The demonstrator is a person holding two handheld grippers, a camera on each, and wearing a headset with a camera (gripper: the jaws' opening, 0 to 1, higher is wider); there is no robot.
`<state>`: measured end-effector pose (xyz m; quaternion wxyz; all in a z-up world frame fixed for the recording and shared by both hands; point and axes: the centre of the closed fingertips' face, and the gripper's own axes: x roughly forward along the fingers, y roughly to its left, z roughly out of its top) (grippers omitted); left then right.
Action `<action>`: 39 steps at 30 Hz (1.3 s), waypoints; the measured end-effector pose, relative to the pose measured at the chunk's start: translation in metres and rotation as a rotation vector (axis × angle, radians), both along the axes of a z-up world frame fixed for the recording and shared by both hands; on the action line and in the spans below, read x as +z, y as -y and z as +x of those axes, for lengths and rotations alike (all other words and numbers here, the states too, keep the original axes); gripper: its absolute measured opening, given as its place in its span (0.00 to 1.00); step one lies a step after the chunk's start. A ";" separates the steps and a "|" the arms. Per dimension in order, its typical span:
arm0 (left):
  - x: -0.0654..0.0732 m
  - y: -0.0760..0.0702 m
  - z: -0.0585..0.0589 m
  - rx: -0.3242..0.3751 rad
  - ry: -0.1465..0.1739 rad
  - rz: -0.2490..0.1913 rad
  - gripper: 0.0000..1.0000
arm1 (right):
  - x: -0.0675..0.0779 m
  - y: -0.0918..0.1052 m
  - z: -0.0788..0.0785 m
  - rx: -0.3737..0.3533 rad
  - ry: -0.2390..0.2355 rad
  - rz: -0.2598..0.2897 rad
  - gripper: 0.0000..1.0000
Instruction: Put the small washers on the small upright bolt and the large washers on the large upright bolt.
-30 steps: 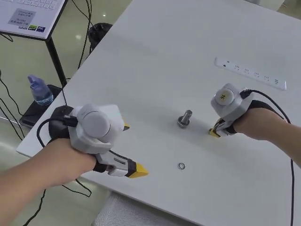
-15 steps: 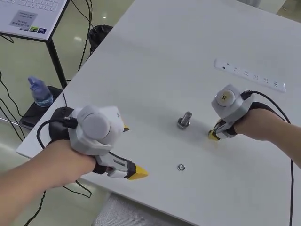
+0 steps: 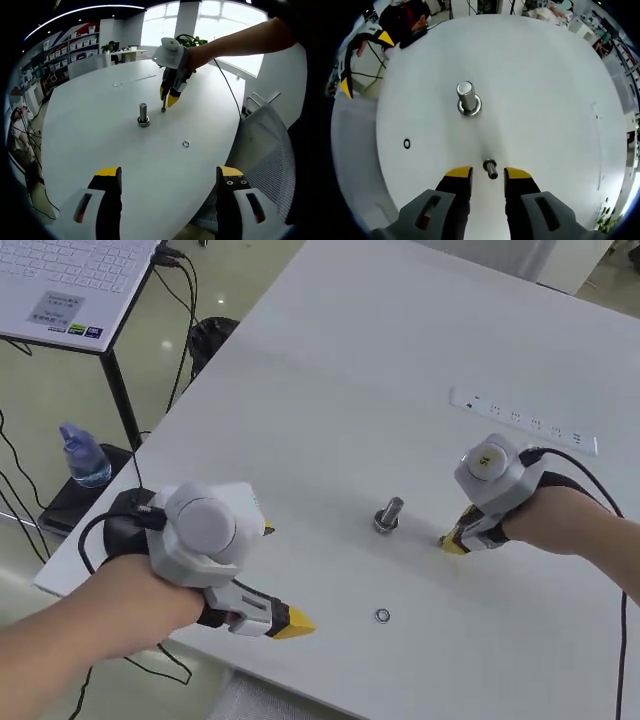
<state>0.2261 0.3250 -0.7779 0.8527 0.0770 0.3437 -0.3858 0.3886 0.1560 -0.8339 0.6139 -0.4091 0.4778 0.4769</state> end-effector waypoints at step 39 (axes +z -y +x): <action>0.009 0.003 -0.004 -0.026 0.046 0.016 0.95 | 0.036 -0.033 -0.080 0.069 -0.020 0.123 0.28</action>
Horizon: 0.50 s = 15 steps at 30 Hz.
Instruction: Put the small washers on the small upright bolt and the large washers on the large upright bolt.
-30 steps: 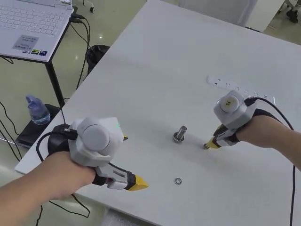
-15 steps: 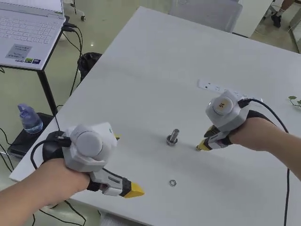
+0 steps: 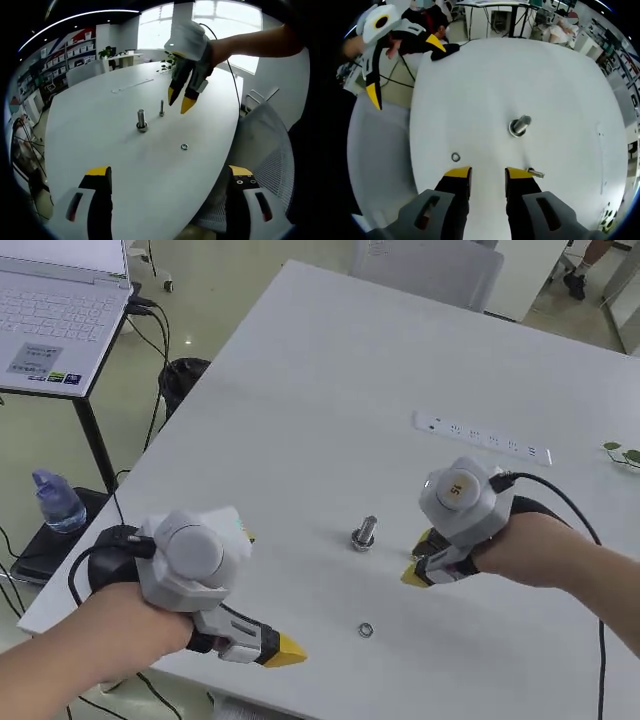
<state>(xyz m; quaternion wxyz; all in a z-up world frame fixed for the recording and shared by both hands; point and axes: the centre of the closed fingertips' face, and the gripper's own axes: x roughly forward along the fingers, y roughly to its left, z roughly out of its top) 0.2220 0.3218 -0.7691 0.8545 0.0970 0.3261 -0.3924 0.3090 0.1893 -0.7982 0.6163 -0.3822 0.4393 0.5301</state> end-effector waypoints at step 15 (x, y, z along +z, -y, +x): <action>-0.001 0.000 -0.008 -0.013 -0.005 0.003 0.91 | -0.014 0.004 -0.052 0.055 -0.026 -0.010 0.31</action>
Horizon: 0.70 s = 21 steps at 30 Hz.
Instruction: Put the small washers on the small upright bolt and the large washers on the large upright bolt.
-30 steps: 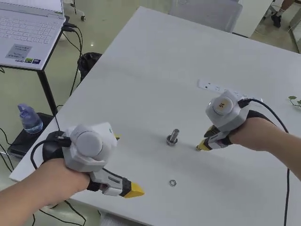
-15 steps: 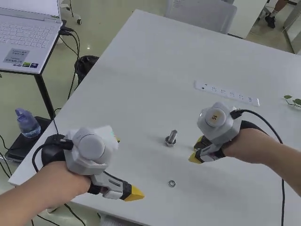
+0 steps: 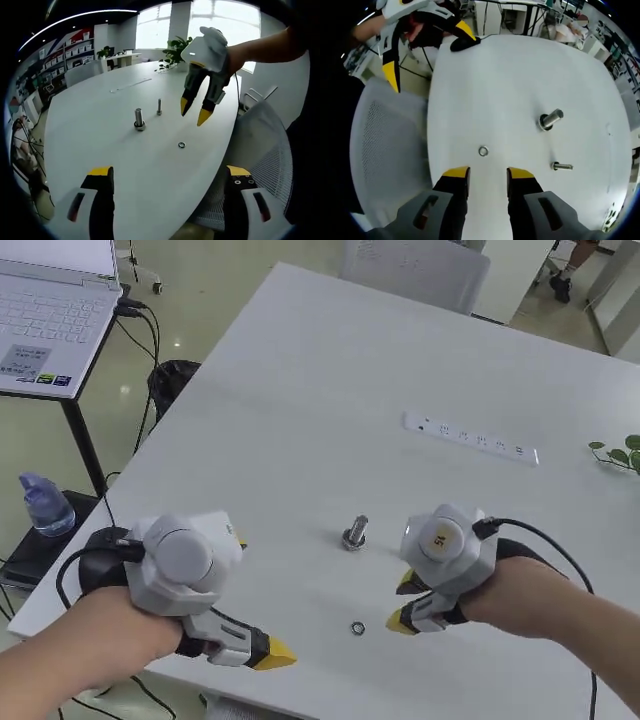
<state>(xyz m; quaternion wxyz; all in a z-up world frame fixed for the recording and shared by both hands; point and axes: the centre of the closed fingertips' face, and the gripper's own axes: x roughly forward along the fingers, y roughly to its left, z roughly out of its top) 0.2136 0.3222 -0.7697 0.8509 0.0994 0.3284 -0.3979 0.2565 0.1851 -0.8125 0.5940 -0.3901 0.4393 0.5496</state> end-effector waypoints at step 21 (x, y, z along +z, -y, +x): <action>0.001 0.000 -0.011 -0.011 0.002 0.020 0.86 | -0.032 -0.009 -0.008 -0.038 0.005 0.036 0.30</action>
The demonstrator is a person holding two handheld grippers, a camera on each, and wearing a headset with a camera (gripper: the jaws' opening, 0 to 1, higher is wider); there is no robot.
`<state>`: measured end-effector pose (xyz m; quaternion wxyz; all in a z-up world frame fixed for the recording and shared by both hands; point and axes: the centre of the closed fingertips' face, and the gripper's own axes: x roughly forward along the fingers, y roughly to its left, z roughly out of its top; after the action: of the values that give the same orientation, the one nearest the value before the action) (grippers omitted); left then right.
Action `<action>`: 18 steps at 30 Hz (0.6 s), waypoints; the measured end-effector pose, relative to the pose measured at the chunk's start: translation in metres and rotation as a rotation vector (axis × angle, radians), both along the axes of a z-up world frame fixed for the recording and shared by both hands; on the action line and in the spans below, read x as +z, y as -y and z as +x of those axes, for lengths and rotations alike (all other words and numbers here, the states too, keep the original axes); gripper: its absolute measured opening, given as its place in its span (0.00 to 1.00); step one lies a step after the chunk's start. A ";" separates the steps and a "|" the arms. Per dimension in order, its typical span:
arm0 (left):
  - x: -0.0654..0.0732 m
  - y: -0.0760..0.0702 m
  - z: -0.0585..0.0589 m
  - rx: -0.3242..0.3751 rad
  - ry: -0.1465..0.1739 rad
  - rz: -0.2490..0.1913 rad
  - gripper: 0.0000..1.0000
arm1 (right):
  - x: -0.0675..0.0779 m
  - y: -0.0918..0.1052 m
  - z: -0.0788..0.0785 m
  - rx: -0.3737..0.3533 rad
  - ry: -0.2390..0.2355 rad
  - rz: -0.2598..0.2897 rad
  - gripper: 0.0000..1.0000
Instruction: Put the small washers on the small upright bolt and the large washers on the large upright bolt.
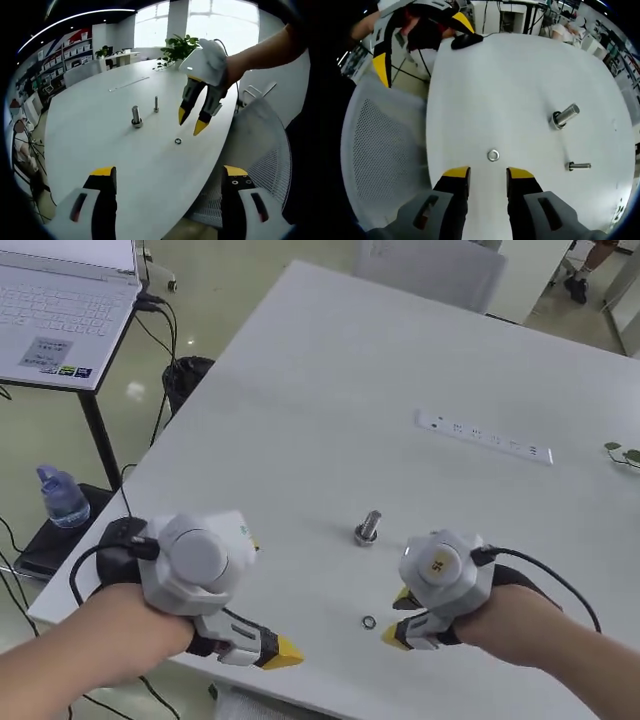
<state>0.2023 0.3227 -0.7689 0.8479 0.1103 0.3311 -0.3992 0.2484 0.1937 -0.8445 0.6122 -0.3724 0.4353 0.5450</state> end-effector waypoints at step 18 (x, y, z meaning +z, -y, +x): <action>-0.003 0.002 -0.006 0.014 -0.010 -0.003 0.85 | -0.023 -0.013 0.006 0.011 0.024 -0.005 0.30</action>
<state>0.1965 0.3210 -0.7718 0.8490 0.1046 0.3356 -0.3945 0.2540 0.2066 -0.8674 0.6134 -0.3828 0.4275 0.5426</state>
